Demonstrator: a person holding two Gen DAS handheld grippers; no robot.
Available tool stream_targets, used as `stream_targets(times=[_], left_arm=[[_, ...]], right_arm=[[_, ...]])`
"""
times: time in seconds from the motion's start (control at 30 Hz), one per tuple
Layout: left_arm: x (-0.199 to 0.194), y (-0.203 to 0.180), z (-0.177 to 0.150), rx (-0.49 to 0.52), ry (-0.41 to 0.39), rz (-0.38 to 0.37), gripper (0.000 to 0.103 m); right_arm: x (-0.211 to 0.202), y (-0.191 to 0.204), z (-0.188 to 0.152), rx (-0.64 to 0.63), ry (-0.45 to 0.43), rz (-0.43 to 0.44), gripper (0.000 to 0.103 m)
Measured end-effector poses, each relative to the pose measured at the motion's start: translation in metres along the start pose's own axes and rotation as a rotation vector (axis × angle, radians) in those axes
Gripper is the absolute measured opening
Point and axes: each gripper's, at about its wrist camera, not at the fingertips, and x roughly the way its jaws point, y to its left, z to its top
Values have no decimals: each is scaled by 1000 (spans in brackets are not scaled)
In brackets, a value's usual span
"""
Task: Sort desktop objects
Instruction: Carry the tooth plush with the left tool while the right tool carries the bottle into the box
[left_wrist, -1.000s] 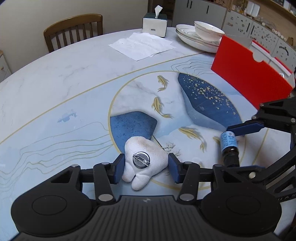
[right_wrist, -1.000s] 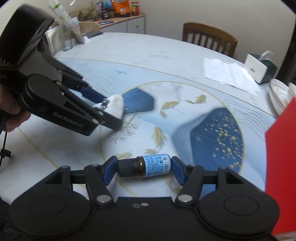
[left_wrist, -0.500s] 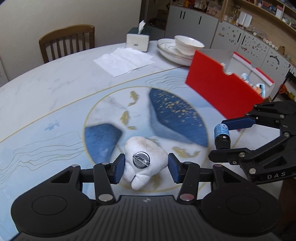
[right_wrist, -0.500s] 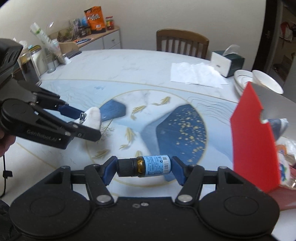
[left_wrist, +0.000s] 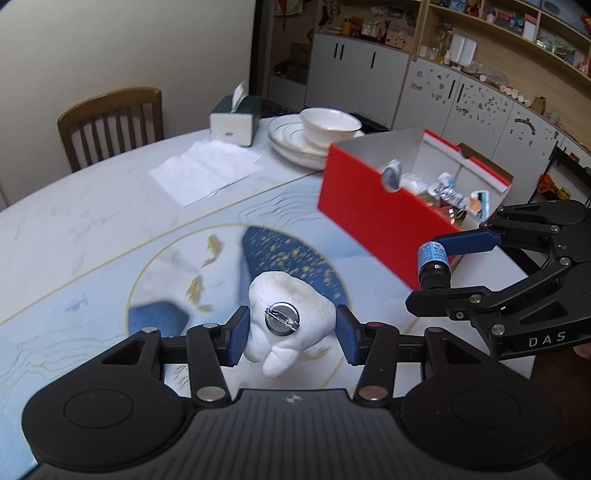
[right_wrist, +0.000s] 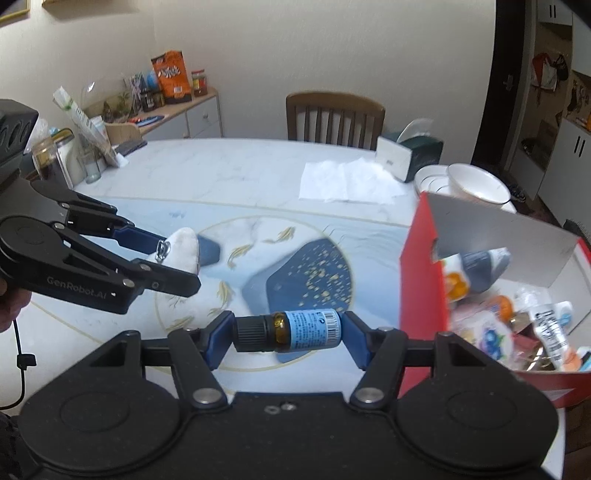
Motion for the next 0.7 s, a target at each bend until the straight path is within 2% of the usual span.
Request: stream_targets(times=[0.37, 0.7], left_arm=[[0, -53, 31, 44, -44, -48, 48], [21, -100, 56, 85, -46, -68, 48]], right_arm=[[-41, -45, 3, 22, -63, -27, 62], [-58, -100, -5, 48, -85, -52, 62]])
